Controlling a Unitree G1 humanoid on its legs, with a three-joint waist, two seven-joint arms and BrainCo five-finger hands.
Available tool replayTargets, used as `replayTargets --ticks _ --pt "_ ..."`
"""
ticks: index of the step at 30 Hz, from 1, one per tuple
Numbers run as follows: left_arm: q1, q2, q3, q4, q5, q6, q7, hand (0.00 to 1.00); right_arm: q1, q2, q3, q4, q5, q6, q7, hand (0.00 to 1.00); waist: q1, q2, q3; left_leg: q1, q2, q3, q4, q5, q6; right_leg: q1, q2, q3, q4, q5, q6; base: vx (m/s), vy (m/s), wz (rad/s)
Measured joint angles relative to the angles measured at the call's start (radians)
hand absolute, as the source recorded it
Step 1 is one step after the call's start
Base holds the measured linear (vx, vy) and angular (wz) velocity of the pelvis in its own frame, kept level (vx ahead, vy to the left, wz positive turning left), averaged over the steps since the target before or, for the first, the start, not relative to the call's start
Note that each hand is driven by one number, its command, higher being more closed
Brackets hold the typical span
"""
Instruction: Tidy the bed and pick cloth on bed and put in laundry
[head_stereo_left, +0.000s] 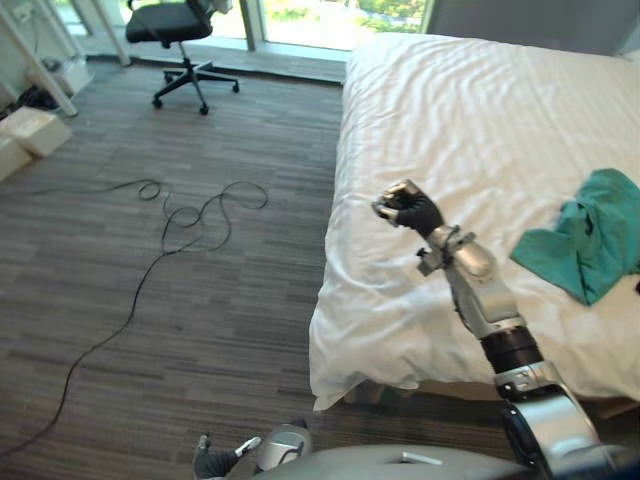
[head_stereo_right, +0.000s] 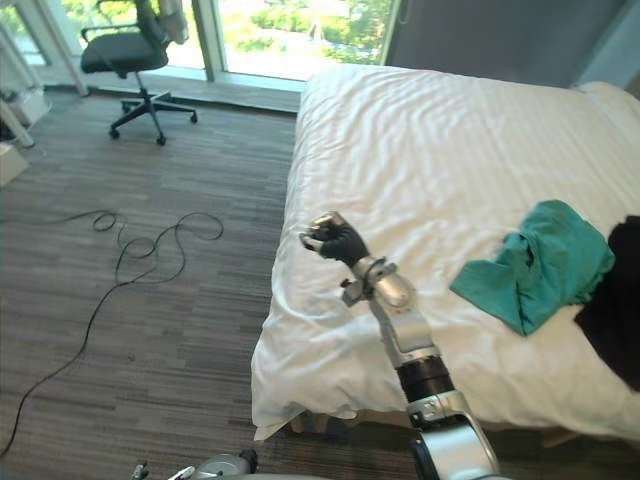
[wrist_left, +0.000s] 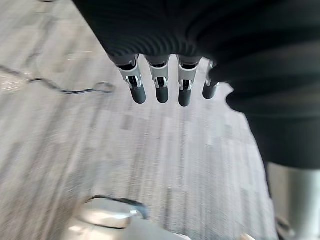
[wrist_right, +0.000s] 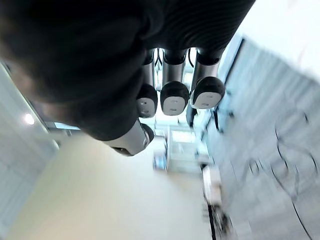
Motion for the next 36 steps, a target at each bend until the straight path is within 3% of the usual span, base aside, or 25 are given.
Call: replayTargets --ticks 2,5,8,10,13,17,19,24,28,32,36 --pt "-0.032 0.013 0.000 -0.001 -0.001 -0.005 -0.004 0.00 -0.058 0.027 0.007 0.054 0.008 0.009 -0.046 1.00 0.035 -0.017 0.037 -0.049 0.000 -0.033 0.025 -0.001 -0.001 -0.023 0.007 -0.031 0.004 0.003 -0.005 -0.05 -0.057 0.61" --pt "-0.112 0.019 0.005 -0.029 -0.045 -0.022 -0.030 0.00 -0.219 0.035 0.002 0.165 0.056 0.009 -0.126 1.00 0.093 -0.012 0.146 -0.137 0.002 -0.082 0.077 -0.001 -0.001 -0.066 0.021 -0.077 0.029 0.007 -0.013 -0.06 -0.029 0.55" --pt "-0.165 0.019 0.021 -0.087 -0.068 -0.042 -0.058 0.00 -0.372 0.034 -0.056 0.242 0.106 -0.001 -0.156 1.00 0.129 0.014 0.246 -0.233 0.002 -0.097 0.130 -0.002 -0.005 -0.141 0.021 -0.101 0.074 -0.003 -0.029 -0.15 0.009 0.37" --pt "-0.183 0.019 0.023 -0.091 -0.088 -0.053 -0.067 0.00 -0.404 0.032 -0.081 0.261 0.123 -0.004 -0.159 1.00 0.136 0.024 0.263 -0.272 0.000 -0.105 0.142 0.002 -0.012 -0.173 0.021 -0.102 0.079 -0.004 -0.030 -0.13 0.036 0.14" --pt "-0.224 0.012 0.011 -0.086 -0.109 -0.060 -0.089 0.00 -0.436 0.020 -0.126 0.303 0.148 -0.008 -0.168 1.00 0.154 0.060 0.289 -0.357 -0.007 -0.106 0.149 0.021 -0.017 -0.264 0.009 -0.102 0.108 -0.013 -0.042 -0.16 0.066 0.03" --pt "-0.279 -0.007 -0.010 -0.079 -0.120 -0.074 -0.087 0.00 -0.441 0.007 -0.187 0.357 0.148 -0.010 -0.215 1.00 0.154 0.093 0.309 -0.441 -0.024 -0.102 0.135 0.063 -0.014 -0.370 -0.023 -0.104 0.162 -0.062 -0.058 -0.17 0.057 0.04" --pt "-0.320 -0.037 -0.014 -0.080 -0.137 -0.075 -0.087 0.00 -0.440 -0.023 -0.205 0.365 0.148 -0.016 -0.238 1.00 0.151 0.122 0.325 -0.494 -0.020 -0.094 0.129 0.091 -0.015 -0.454 -0.040 -0.098 0.224 -0.086 -0.067 -0.14 0.018 -0.11" --pt "-0.361 -0.069 -0.040 -0.091 -0.178 -0.063 -0.085 0.00 -0.393 -0.027 -0.267 0.337 0.149 -0.016 -0.246 1.00 0.124 0.134 0.331 -0.546 -0.017 -0.051 0.102 0.131 -0.015 -0.597 -0.087 -0.052 0.371 -0.131 -0.085 -0.10 -0.024 -0.20" --pt "-0.390 -0.087 -0.039 -0.124 -0.216 -0.029 -0.078 0.00 -0.341 0.005 -0.238 0.267 0.156 -0.001 -0.236 1.00 0.097 0.143 0.331 -0.571 -0.014 -0.026 0.104 0.137 -0.018 -0.657 -0.103 -0.025 0.422 -0.148 -0.089 -0.04 -0.052 -0.17" --pt "-0.423 -0.118 -0.031 -0.154 -0.241 -0.002 -0.059 0.00 -0.315 0.059 -0.219 0.309 0.157 0.015 -0.239 1.00 0.078 0.143 0.331 -0.585 -0.017 -0.010 0.104 0.137 -0.019 -0.693 -0.116 -0.008 0.458 -0.165 -0.095 0.00 -0.051 -0.04" --pt "-0.426 -0.128 -0.026 -0.156 -0.247 -0.008 -0.054 0.00 -0.243 0.072 -0.185 0.403 0.157 0.018 -0.235 1.00 0.069 0.143 0.331 -0.597 -0.026 0.000 0.105 0.137 -0.019 -0.717 -0.130 0.003 0.480 -0.167 -0.094 0.01 -0.011 0.00"
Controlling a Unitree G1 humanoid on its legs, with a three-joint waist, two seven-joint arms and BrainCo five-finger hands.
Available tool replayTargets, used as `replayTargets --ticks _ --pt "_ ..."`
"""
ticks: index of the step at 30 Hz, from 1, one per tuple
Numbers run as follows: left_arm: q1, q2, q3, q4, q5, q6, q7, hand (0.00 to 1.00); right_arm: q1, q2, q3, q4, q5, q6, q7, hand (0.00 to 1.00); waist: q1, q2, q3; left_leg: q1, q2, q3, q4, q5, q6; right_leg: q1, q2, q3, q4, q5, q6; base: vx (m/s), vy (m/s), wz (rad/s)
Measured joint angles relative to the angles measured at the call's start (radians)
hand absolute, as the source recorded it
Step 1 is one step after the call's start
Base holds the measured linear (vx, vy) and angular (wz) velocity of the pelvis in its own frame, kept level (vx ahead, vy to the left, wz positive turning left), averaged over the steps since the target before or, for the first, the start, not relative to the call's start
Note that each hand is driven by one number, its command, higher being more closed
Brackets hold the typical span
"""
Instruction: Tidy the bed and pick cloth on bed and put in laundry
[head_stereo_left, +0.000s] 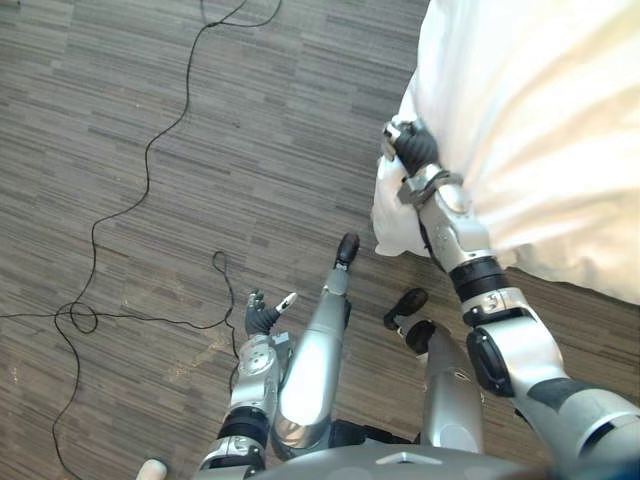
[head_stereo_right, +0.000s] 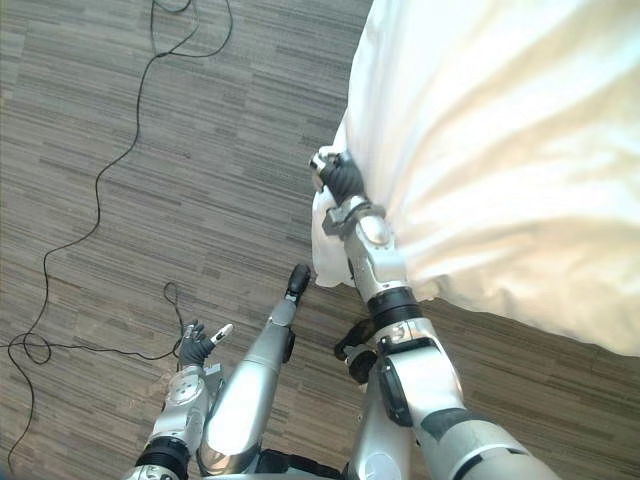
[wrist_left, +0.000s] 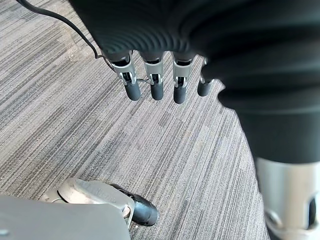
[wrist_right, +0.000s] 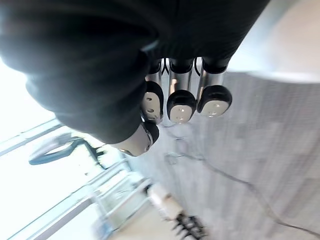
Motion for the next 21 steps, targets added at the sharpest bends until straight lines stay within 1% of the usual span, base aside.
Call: replayTargets --ticks 2,3,4,5,7,9,10,11,13,14,15,16,18,19,20,21 --pt "0.000 -0.008 0.020 0.004 0.002 -0.012 0.006 0.00 0.043 0.002 0.010 0.040 0.000 -0.001 0.012 1.00 -0.009 0.000 0.000 0.000 -0.008 0.002 0.002 0.000 0.000 -0.002 -0.009 0.003 0.006 0.000 0.000 0.02 0.001 0.04" --pt "0.001 -0.008 0.022 0.011 0.004 -0.023 0.015 0.00 0.065 0.002 0.015 0.062 0.000 -0.003 0.022 1.00 -0.023 -0.001 0.000 0.000 -0.012 0.002 0.004 0.000 0.001 -0.001 -0.014 0.005 0.009 0.000 0.001 0.00 0.000 0.00" --pt "0.001 -0.006 0.022 0.022 0.007 -0.038 0.018 0.00 0.082 0.001 0.024 0.081 0.002 -0.009 0.036 1.00 -0.034 -0.003 -0.001 0.000 -0.014 0.006 0.007 -0.001 0.002 -0.001 -0.016 0.009 0.007 0.002 0.005 0.00 0.000 0.00" --pt "0.001 -0.006 0.022 0.029 0.007 -0.043 0.018 0.00 0.091 0.001 0.025 0.088 0.003 -0.015 0.042 1.00 -0.039 -0.003 -0.001 0.000 -0.015 0.008 0.010 -0.002 0.004 0.001 -0.016 0.012 0.006 0.004 0.006 -0.02 0.011 -0.08" --pt "0.001 0.002 0.022 0.047 0.011 -0.059 0.020 0.00 0.138 0.004 0.028 0.111 0.040 -0.034 0.057 1.00 -0.056 -0.006 0.000 0.019 -0.015 0.019 0.015 -0.005 0.009 0.021 -0.016 0.018 -0.005 0.008 0.012 -0.03 0.009 -0.13" --pt "0.003 0.006 0.022 0.052 0.015 -0.069 0.024 0.00 0.185 0.007 0.026 0.137 0.062 -0.049 0.063 1.00 -0.061 -0.012 -0.001 0.051 -0.015 0.034 0.013 -0.007 0.012 0.046 -0.014 0.034 -0.013 0.013 0.016 -0.05 0.005 -0.21" --pt "0.010 0.010 0.021 0.068 0.022 -0.082 0.036 0.00 0.218 0.007 0.016 0.155 0.078 -0.061 0.065 1.00 -0.078 -0.013 -0.001 0.071 -0.014 0.038 0.009 -0.009 0.014 0.067 -0.010 0.039 -0.025 0.019 0.018 -0.05 0.008 -0.23" --pt "0.015 0.013 0.021 0.072 0.031 -0.086 0.041 0.00 0.236 0.007 0.003 0.156 0.080 -0.065 0.066 1.00 -0.088 -0.015 -0.002 0.080 -0.012 0.042 0.005 -0.009 0.015 0.074 -0.007 0.043 -0.032 0.023 0.019 -0.04 0.014 -0.29" --pt "0.036 0.040 0.017 0.076 0.053 -0.088 0.057 0.00 0.301 -0.003 -0.077 0.159 0.133 -0.097 0.060 1.00 -0.118 -0.034 -0.002 0.120 -0.002 0.072 -0.026 -0.006 0.019 0.096 0.009 0.069 -0.064 0.043 0.024 -0.04 0.017 -0.43" --pt "0.044 0.048 0.017 0.077 0.055 -0.089 0.058 0.00 0.316 -0.011 -0.100 0.159 0.149 -0.103 0.058 1.00 -0.126 -0.040 -0.002 0.132 0.003 0.082 -0.036 -0.006 0.019 0.102 0.014 0.076 -0.075 0.050 0.024 -0.02 0.013 -0.51" --pt "0.059 0.065 0.015 0.078 0.057 -0.091 0.064 0.00 0.353 -0.028 -0.142 0.157 0.194 -0.115 0.053 1.00 -0.141 -0.052 -0.002 0.160 0.009 0.098 -0.052 -0.006 0.019 0.121 0.025 0.092 -0.098 0.060 0.028 0.01 0.009 -0.44" --pt "0.065 0.073 0.014 0.079 0.058 -0.091 0.066 0.00 0.371 -0.038 -0.165 0.154 0.219 -0.122 0.047 1.00 -0.145 -0.058 -0.002 0.179 0.012 0.108 -0.063 -0.005 0.020 0.133 0.030 0.100 -0.109 0.064 0.031 0.01 0.007 -0.53" --pt "0.103 0.095 0.011 0.086 0.078 -0.092 0.092 0.00 0.451 -0.057 -0.241 0.126 0.293 -0.146 0.031 1.00 -0.163 -0.081 -0.006 0.244 0.023 0.137 -0.076 -0.008 0.027 0.196 0.050 0.125 -0.160 0.087 0.039 0.06 -0.001 -0.44" --pt "0.112 0.107 0.008 0.087 0.084 -0.092 0.098 0.00 0.472 -0.059 -0.264 0.112 0.296 -0.152 0.022 1.00 -0.168 -0.087 -0.009 0.256 0.026 0.139 -0.077 -0.011 0.025 0.212 0.054 0.127 -0.174 0.091 0.042 0.12 -0.008 -0.32" --pt "0.141 0.120 -0.009 0.089 0.096 -0.092 0.111 0.00 0.535 -0.054 -0.328 0.079 0.296 -0.184 -0.027 1.00 -0.183 -0.101 -0.017 0.305 0.030 0.147 -0.094 -0.015 0.023 0.260 0.067 0.136 -0.206 0.101 0.049 0.10 -0.010 -0.21" --pt "0.152 0.123 -0.014 0.090 0.096 -0.092 0.117 0.00 0.554 -0.049 -0.344 0.069 0.296 -0.192 -0.043 1.00 -0.188 -0.106 -0.020 0.324 0.032 0.152 -0.103 -0.015 0.023 0.279 0.071 0.139 -0.215 0.105 0.051 0.11 -0.010 -0.31"
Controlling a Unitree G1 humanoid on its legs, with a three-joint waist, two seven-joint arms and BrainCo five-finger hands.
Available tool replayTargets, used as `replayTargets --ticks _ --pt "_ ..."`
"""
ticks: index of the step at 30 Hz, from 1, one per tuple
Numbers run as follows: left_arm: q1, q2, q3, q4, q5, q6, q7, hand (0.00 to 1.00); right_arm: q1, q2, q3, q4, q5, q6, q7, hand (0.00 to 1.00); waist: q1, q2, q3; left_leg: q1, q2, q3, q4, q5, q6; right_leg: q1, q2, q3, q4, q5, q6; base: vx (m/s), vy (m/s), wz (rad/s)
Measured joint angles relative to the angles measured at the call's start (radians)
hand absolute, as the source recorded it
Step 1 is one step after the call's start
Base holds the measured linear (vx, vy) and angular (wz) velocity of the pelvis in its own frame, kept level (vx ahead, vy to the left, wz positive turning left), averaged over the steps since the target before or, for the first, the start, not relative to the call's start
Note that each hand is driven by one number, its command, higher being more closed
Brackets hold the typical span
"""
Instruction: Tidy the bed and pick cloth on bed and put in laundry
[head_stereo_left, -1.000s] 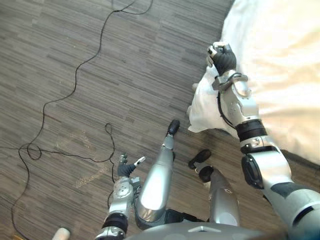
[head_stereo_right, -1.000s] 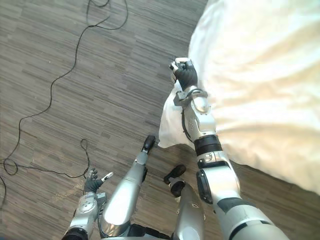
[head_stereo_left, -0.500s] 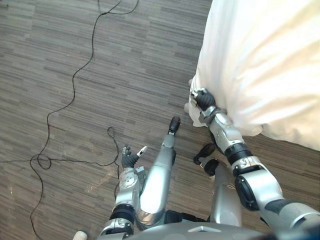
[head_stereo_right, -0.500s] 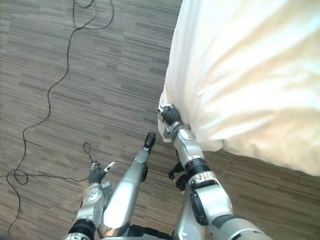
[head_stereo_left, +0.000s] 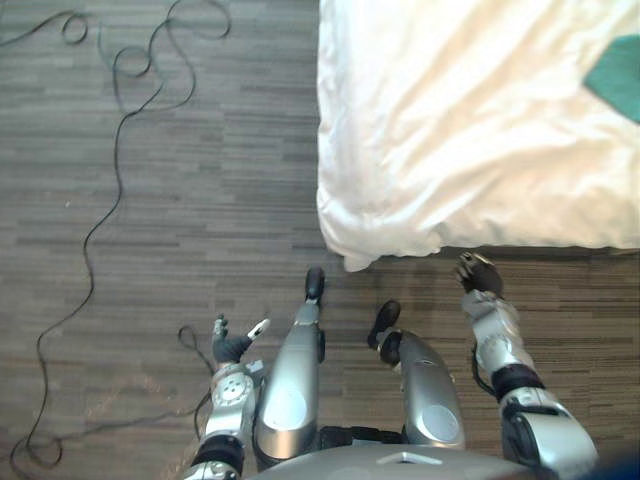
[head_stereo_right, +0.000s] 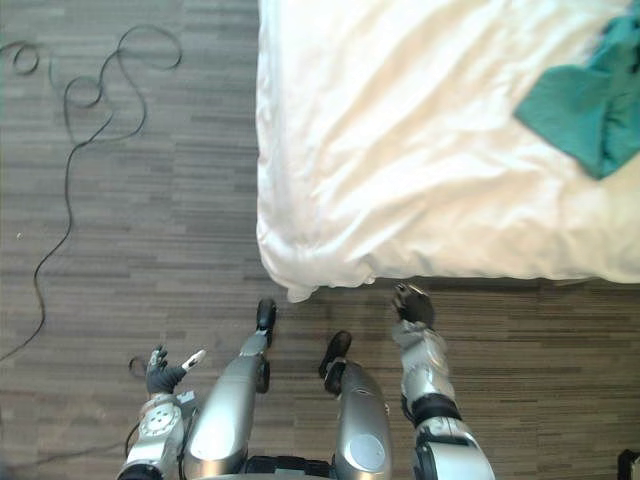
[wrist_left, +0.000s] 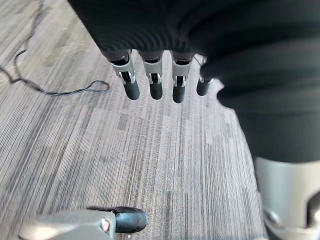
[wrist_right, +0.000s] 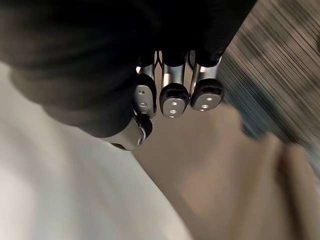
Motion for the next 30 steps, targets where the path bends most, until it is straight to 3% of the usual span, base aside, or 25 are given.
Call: replayTargets --ticks 3,7,9,12,15,18,19,25,27,30 --pt "0.058 0.016 -0.011 0.029 0.012 -0.001 0.020 0.00 0.092 0.020 -0.057 -0.072 -0.001 -0.035 -0.085 1.00 -0.005 -0.021 -0.052 0.071 0.005 0.049 -0.035 -0.003 -0.003 0.052 0.013 0.040 -0.051 0.020 0.014 0.09 0.000 -0.44" --pt "0.137 0.020 -0.027 0.070 0.026 0.003 0.040 0.00 0.177 0.038 -0.165 -0.264 -0.004 -0.088 -0.209 1.00 -0.029 -0.018 -0.138 0.156 0.000 0.086 -0.082 -0.003 -0.003 0.120 0.018 0.068 -0.099 0.034 0.027 0.07 0.017 -0.25" --pt "0.184 0.020 -0.050 0.077 0.035 0.005 0.051 0.00 0.203 0.037 -0.204 -0.390 -0.004 -0.118 -0.236 1.00 -0.031 -0.011 -0.181 0.185 -0.001 0.096 -0.099 -0.008 0.004 0.142 0.019 0.076 -0.113 0.036 0.031 0.04 0.028 -0.18" --pt "0.235 0.019 -0.062 0.090 0.049 0.009 0.054 0.00 0.230 0.036 -0.211 -0.569 -0.039 -0.141 -0.233 1.00 -0.035 -0.002 -0.223 0.211 -0.005 0.097 -0.102 -0.013 0.010 0.173 0.019 0.079 -0.136 0.043 0.036 0.01 0.030 -0.06" --pt "0.280 0.023 -0.092 0.108 0.079 0.015 0.052 0.00 0.220 0.029 -0.120 -0.712 -0.072 -0.137 -0.145 1.00 -0.031 0.006 -0.256 0.235 -0.008 0.096 -0.103 -0.018 0.016 0.209 0.019 0.076 -0.158 0.048 0.040 -0.02 0.018 0.01" --pt "0.291 0.024 -0.101 0.107 0.101 0.028 0.024 0.00 0.160 0.019 -0.040 -0.713 -0.059 -0.084 -0.028 1.00 -0.023 0.027 -0.280 0.238 -0.013 0.091 -0.106 -0.026 0.015 0.221 0.017 0.066 -0.181 0.059 0.049 -0.04 0.039 0.08" --pt "0.291 0.024 -0.119 0.107 0.103 0.031 -0.001 0.00 0.110 0.006 -0.007 -0.692 -0.037 -0.041 0.019 1.00 -0.010 0.046 -0.287 0.236 -0.018 0.087 -0.107 -0.026 0.016 0.229 0.014 0.063 -0.194 0.066 0.054 -0.03 0.065 0.08" --pt "0.273 0.035 -0.121 0.103 0.089 0.029 -0.107 0.00 -0.174 -0.054 0.102 -0.539 0.073 0.110 0.126 1.00 0.028 0.097 -0.271 0.187 -0.027 0.051 -0.105 -0.014 0.024 0.208 0.010 0.035 -0.216 0.086 0.047 0.00 0.036 0.14" --pt "0.228 0.036 -0.121 0.101 0.057 0.019 -0.122 0.00 -0.288 -0.053 0.109 -0.495 0.170 0.147 0.152 1.00 0.040 0.108 -0.220 0.148 -0.025 0.030 -0.102 0.005 0.026 0.169 0.010 0.019 -0.186 0.087 0.039 0.02 -0.016 0.35" --pt "0.157 0.033 -0.121 0.053 0.042 -0.001 -0.153 0.00 -0.469 -0.067 0.106 -0.414 0.227 0.168 0.157 1.00 0.059 0.132 -0.132 0.064 -0.025 0.007 -0.078 0.033 0.034 0.074 -0.002 0.004 -0.110 0.072 0.023 -0.03 -0.027 0.30"
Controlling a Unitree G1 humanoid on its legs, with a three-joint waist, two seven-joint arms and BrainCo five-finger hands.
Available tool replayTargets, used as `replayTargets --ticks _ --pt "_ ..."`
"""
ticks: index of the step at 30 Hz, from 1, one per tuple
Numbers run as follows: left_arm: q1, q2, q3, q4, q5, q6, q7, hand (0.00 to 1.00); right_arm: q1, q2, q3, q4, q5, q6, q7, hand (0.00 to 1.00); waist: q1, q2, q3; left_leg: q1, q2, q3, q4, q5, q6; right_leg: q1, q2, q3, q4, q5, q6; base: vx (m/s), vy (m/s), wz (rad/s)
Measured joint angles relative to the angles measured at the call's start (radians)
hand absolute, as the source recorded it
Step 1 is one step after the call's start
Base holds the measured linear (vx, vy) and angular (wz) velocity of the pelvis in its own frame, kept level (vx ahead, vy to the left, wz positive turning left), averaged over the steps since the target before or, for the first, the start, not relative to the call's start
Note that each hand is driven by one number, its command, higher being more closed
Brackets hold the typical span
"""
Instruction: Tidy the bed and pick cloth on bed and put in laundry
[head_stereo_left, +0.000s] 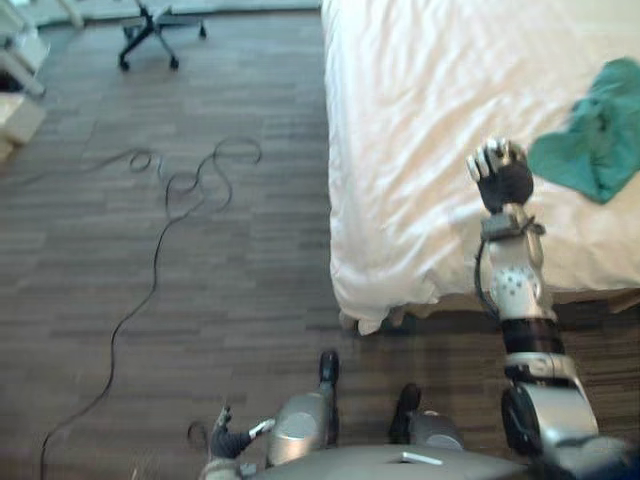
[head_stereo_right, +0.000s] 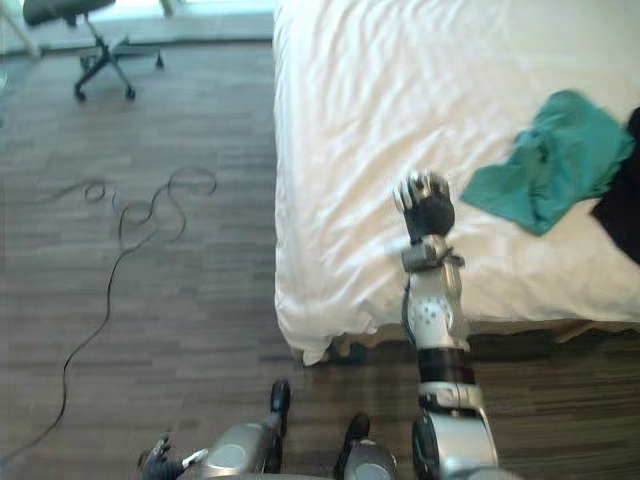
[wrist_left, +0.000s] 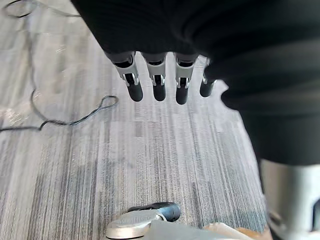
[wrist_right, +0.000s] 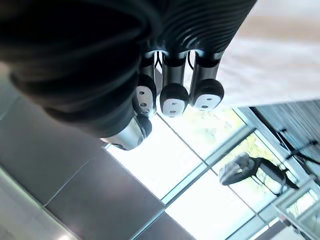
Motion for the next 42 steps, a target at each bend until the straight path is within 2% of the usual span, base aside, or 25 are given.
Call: replayTargets --ticks 1,4,6,7,11,14,17,19,21,22,26,27,28,30,31,32,34,35,37,40,42 --pt "-0.030 -0.005 -0.001 -0.018 -0.010 -0.011 -0.013 0.00 -0.075 -0.021 -0.002 0.048 0.007 0.008 -0.007 1.00 0.009 0.022 0.036 -0.035 -0.003 -0.005 0.007 0.009 -0.001 -0.043 -0.009 0.000 0.033 -0.008 -0.003 -0.04 -0.015 0.18" --pt "-0.088 -0.024 -0.007 -0.021 -0.027 -0.042 -0.031 0.00 -0.160 -0.072 -0.031 0.171 0.026 0.008 -0.049 1.00 0.030 0.067 0.061 -0.127 -0.021 -0.004 0.017 0.022 0.005 -0.175 -0.044 0.007 0.132 -0.042 -0.004 0.00 -0.012 0.11" --pt "-0.114 -0.044 -0.005 -0.018 -0.032 -0.051 -0.030 0.00 -0.143 -0.074 -0.074 0.187 0.070 -0.012 -0.076 1.00 0.034 0.078 0.068 -0.176 -0.033 0.008 0.026 0.023 0.007 -0.258 -0.069 0.028 0.203 -0.065 -0.007 0.03 -0.021 0.01" --pt "-0.124 -0.061 -0.006 -0.018 -0.035 -0.054 -0.027 0.00 -0.118 -0.072 -0.084 0.154 0.098 -0.037 -0.070 1.00 0.030 0.077 0.070 -0.207 -0.040 0.022 0.031 0.023 0.007 -0.313 -0.085 0.040 0.242 -0.080 -0.009 0.04 -0.034 -0.13" --pt "-0.173 -0.079 0.017 -0.027 -0.068 -0.049 -0.001 0.00 -0.074 -0.053 -0.083 0.007 0.105 -0.096 -0.076 1.00 0.013 0.066 0.082 -0.263 -0.041 0.061 0.053 0.018 0.001 -0.410 -0.095 0.083 0.307 -0.106 -0.018 0.01 -0.076 -0.20" --pt "-0.216 -0.102 0.035 -0.033 -0.068 -0.040 0.007 0.00 -0.024 -0.050 -0.088 -0.072 0.104 -0.134 -0.079 1.00 -0.016 0.056 0.087 -0.309 -0.028 0.077 0.077 0.010 -0.005 -0.458 -0.087 0.090 0.318 -0.112 -0.024 -0.03 -0.094 -0.13" --pt "-0.240 -0.115 0.053 -0.049 -0.068 -0.034 0.012 0.00 0.046 -0.049 -0.136 -0.153 0.106 -0.160 -0.073 1.00 -0.036 0.027 0.105 -0.329 -0.015 0.109 0.088 0.002 -0.006 -0.492 -0.072 0.119 0.317 -0.106 -0.027 0.01 -0.054 -0.31" --pt "-0.248 -0.118 0.053 -0.069 -0.068 -0.032 0.015 0.00 0.096 -0.050 -0.177 -0.183 0.108 -0.179 -0.067 1.00 -0.038 0.011 0.114 -0.328 -0.004 0.138 0.099 -0.011 -0.004 -0.495 -0.056 0.143 0.301 -0.092 -0.028 0.05 -0.040 -0.46" --pt "-0.276 -0.135 0.051 -0.093 -0.068 0.002 0.036 0.00 0.140 -0.054 -0.212 -0.216 0.122 -0.189 -0.066 1.00 -0.051 0.005 0.118 -0.328 0.004 0.171 0.118 -0.030 -0.002 -0.496 -0.043 0.170 0.281 -0.077 -0.025 0.07 -0.007 -0.51" --pt "-0.298 -0.145 0.048 -0.147 -0.069 0.062 0.051 0.00 0.166 -0.056 -0.232 -0.238 0.123 -0.181 -0.087 1.00 -0.067 0.003 0.119 -0.327 0.010 0.194 0.130 -0.044 0.001 -0.496 -0.034 0.191 0.269 -0.065 -0.023 0.08 0.005 -0.55" --pt "-0.366 -0.149 0.038 -0.240 -0.110 0.183 0.055 0.00 0.266 -0.062 -0.304 -0.273 0.122 -0.133 -0.135 1.00 -0.092 -0.002 0.122 -0.318 0.022 0.244 0.162 -0.077 0.004 -0.492 -0.020 0.236 0.249 -0.044 -0.016 0.06 0.009 -0.46" --pt "-0.383 -0.149 0.039 -0.252 -0.121 0.216 0.055 0.00 0.316 -0.062 -0.326 -0.284 0.119 -0.120 -0.142 0.00 -0.105 -0.003 0.123 -0.302 0.024 0.263 0.163 -0.087 0.004 -0.482 -0.015 0.250 0.241 -0.039 -0.011 0.08 0.007 -0.52" --pt "-0.393 -0.148 0.039 -0.257 -0.137 0.242 0.055 0.00 0.362 -0.063 -0.339 -0.285 0.090 -0.109 -0.146 0.00 -0.124 -0.004 0.123 -0.278 0.027 0.282 0.163 -0.096 0.006 -0.460 -0.013 0.256 0.227 -0.034 -0.007 0.08 0.012 -0.49" --pt "-0.402 -0.148 0.037 -0.255 -0.144 0.274 0.054 0.00 0.438 -0.063 -0.365 -0.289 0.007 -0.095 -0.152 0.00 -0.142 -0.005 0.123 -0.224 0.029 0.307 0.164 -0.116 0.003 -0.410 -0.009 0.267 0.210 -0.030 -0.002 0.12 0.031 -0.51" --pt "-0.408 -0.144 0.034 -0.252 -0.144 0.292 0.049 0.00 0.503 -0.063 -0.374 -0.289 -0.078 -0.078 -0.158 0.00 -0.143 -0.010 0.121 -0.172 0.034 0.330 0.165 -0.133 0.002 -0.364 -0.002 0.282 0.196 -0.028 0.002 0.13 0.045 -0.52" --pt "-0.409 -0.142 0.032 -0.251 -0.144 0.294 0.049 0.00 0.514 -0.063 -0.374 -0.288 -0.094 -0.074 -0.158 0.00 -0.143 -0.011 0.121 -0.163 0.034 0.336 0.166 -0.136 0.002 -0.356 -0.002 0.283 0.194 -0.028 0.002 0.09 0.041 -0.49" --pt "-0.428 -0.116 0.029 -0.239 -0.143 0.312 0.014 0.00 0.594 -0.062 -0.366 -0.247 -0.247 -0.040 -0.140 0.00 -0.149 -0.020 0.112 -0.098 0.036 0.360 0.168 -0.156 0.000 -0.296 -0.001 0.284 0.182 -0.028 0.003 0.06 0.040 -0.30" --pt "-0.432 -0.107 0.029 -0.227 -0.141 0.316 0.002 0.00 0.608 -0.060 -0.359 -0.220 -0.275 -0.028 -0.133 0.00 -0.149 -0.023 0.102 -0.086 0.036 0.365 0.166 -0.161 0.000 -0.286 -0.001 0.284 0.179 -0.029 0.004 0.07 0.038 -0.22" --pt "-0.433 -0.082 0.028 -0.163 -0.118 0.341 -0.055 0.00 0.674 -0.029 -0.340 -0.079 -0.329 0.003 -0.105 0.00 -0.151 -0.038 0.042 -0.040 0.035 0.370 0.154 -0.172 -0.001 -0.235 0.000 0.281 0.156 -0.033 0.009 0.08 0.021 -0.10" --pt "-0.388 -0.064 0.030 -0.104 -0.049 0.356 -0.106 0.00 0.763 0.033 -0.320 0.097 -0.400 -0.008 -0.091 0.00 -0.167 -0.047 -0.048 0.019 0.033 0.373 0.136 -0.179 -0.008 -0.166 0.000 0.270 0.120 -0.035 0.012 0.11 0.025 -0.02" --pt "-0.350 -0.050 0.031 -0.093 -0.018 0.356 -0.124 0.00 0.786 0.060 -0.316 0.181 -0.470 -0.032 -0.088 0.00 -0.173 -0.050 -0.076 0.061 0.033 0.391 0.119 -0.181 -0.012 -0.136 0.003 0.270 0.114 -0.037 0.012 0.08 0.020 -0.22"
